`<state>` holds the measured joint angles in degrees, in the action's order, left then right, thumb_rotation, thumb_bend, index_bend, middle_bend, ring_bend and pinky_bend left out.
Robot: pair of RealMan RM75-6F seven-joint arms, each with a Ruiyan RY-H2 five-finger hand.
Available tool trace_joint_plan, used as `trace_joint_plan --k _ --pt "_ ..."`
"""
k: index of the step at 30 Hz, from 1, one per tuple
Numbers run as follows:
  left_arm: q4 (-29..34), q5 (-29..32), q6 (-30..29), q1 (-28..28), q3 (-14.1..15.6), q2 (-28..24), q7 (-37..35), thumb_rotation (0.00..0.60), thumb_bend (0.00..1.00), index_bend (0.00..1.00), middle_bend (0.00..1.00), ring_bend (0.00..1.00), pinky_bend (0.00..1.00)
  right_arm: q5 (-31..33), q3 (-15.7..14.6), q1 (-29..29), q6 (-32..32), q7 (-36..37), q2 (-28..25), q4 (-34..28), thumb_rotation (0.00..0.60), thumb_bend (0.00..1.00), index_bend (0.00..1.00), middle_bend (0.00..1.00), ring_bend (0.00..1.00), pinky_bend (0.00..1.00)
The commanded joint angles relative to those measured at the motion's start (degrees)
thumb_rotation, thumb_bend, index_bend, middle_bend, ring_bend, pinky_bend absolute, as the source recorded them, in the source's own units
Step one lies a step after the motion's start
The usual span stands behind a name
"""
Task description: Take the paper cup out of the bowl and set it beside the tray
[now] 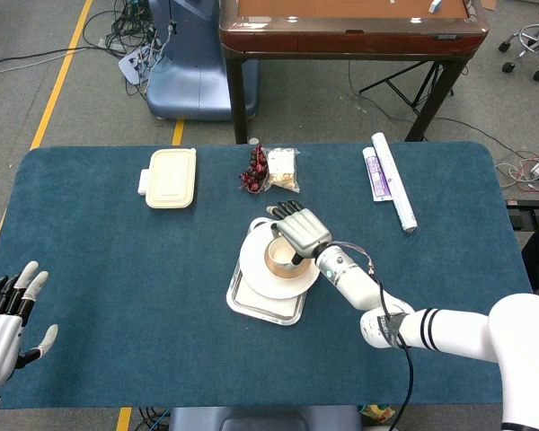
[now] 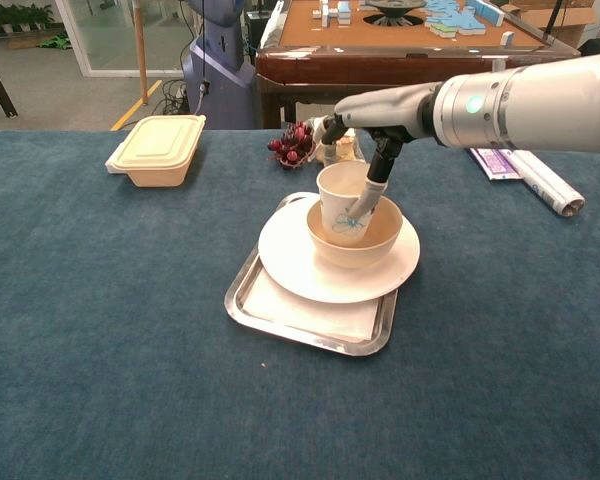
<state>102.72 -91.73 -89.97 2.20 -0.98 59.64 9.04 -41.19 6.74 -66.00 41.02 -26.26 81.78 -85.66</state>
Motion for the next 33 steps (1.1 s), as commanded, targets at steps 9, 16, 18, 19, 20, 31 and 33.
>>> trace_joint_plan --k 9,16,18,19,20,31,33 --pt "-0.08 0.27 -0.27 -0.11 -0.21 0.76 1.91 0.600 0.33 0.00 0.00 0.00 0.00 1.39 0.16 0.44 4.94 -2.70 -10.27 -13.47 0.600 0.15 0.45 0.10 0.00 0.00" --pt "0.00 0.45 -0.33 -0.17 -0.29 1.27 3.09 0.600 0.33 0.00 0.00 0.00 0.00 -1.58 -2.32 4.03 7.57 -2.30 -17.36 -21.24 0.600 0.15 0.45 0.10 0.00 0.00" --pt "-0.10 0.44 -0.24 -0.11 -0.29 1.50 3.66 0.600 0.33 0.00 0.00 0.00 0.00 -2.67 -2.93 5.23 8.06 -1.70 -19.10 -23.01 0.600 0.15 0.45 0.10 0.00 0.00" --pt "-0.11 0.54 -0.16 -0.08 -0.32 1.62 3.95 0.600 0.33 0.00 0.00 0.00 0.00 -3.51 -3.39 6.02 8.30 -1.35 -20.24 -24.03 0.600 0.15 0.45 0.10 0.00 0.00" --pt "-0.11 0.59 -0.11 -0.05 -0.36 1.71 4.16 0.600 0.33 0.00 0.00 0.00 0.00 -4.24 -3.78 6.63 8.61 -1.23 -21.05 -24.68 0.600 0.15 0.45 0.10 0.00 0.00" --pt "0.18 -0.16 0.49 0.30 -0.01 2.90 6.79 0.600 0.33 0.00 0.00 0.00 0.00 -15.22 -8.91 15.81 11.82 2.93 -24.36 -26.17 0.600 0.15 0.45 0.10 0.00 0.00" --pt "0.15 -0.22 0.43 0.30 -0.01 3.03 7.01 0.600 0.33 0.00 0.00 0.00 0.00 -17.09 -9.47 17.26 11.76 4.58 -23.90 -25.02 0.600 0.15 0.45 0.10 0.00 0.00"
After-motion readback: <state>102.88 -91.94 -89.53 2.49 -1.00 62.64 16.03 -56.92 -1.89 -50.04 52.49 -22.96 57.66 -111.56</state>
